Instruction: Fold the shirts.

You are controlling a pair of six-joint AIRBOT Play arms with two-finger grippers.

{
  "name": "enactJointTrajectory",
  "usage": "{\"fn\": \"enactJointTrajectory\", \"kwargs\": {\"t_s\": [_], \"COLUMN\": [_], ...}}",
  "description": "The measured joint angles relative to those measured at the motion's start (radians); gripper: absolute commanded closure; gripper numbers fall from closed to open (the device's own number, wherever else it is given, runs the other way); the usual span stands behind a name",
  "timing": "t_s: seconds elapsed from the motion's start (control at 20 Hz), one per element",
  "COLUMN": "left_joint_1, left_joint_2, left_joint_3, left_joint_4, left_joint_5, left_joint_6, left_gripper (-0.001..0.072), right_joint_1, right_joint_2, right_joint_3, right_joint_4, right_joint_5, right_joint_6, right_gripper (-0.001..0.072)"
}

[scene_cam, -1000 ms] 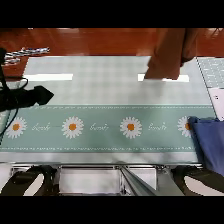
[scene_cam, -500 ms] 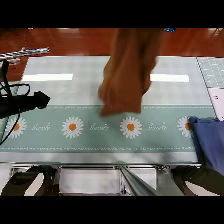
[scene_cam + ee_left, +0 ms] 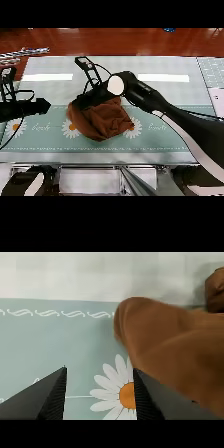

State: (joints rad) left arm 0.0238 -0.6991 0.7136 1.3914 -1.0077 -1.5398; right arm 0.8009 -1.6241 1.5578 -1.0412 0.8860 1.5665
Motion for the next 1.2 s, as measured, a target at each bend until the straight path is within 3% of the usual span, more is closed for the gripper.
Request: {"fn": "enactJointTrajectory", "kwargs": {"t_s": [0.25, 0.4, 0.65, 0.95, 1.2], "left_joint_1": [0.0, 0.009, 0.109, 0.188, 0.196], "left_joint_2": [0.0, -0.005, -0.085, -0.307, -0.469], "left_joint_3": [-0.002, -0.006, -0.063, -0.148, -0.166], "left_joint_4": [0.003, 0.008, -0.053, -0.34, -0.503], "left_joint_5": [-0.045, -0.076, -0.167, -0.186, -0.144], "left_joint_6": [0.003, -0.009, -0.075, 0.062, 0.161], "left_gripper": [0.02, 0.02, 0.02, 0.02, 0.02], "right_joint_1": [-0.187, -0.385, -0.732, -0.922, -0.947], "right_joint_2": [0.095, 0.246, 0.524, 0.798, 0.925], "right_joint_3": [0.015, -0.008, -0.323, -0.828, -1.044], "right_joint_4": [-0.001, -0.108, -0.166, -0.033, 0.011], "right_joint_5": [0.137, 0.236, 0.293, 0.254, 0.266], "right_joint_6": [0.008, 0.014, 0.029, -0.026, -0.037], "right_gripper": [0.0301, 0.0302, 0.0302, 0.0302, 0.0302]}}
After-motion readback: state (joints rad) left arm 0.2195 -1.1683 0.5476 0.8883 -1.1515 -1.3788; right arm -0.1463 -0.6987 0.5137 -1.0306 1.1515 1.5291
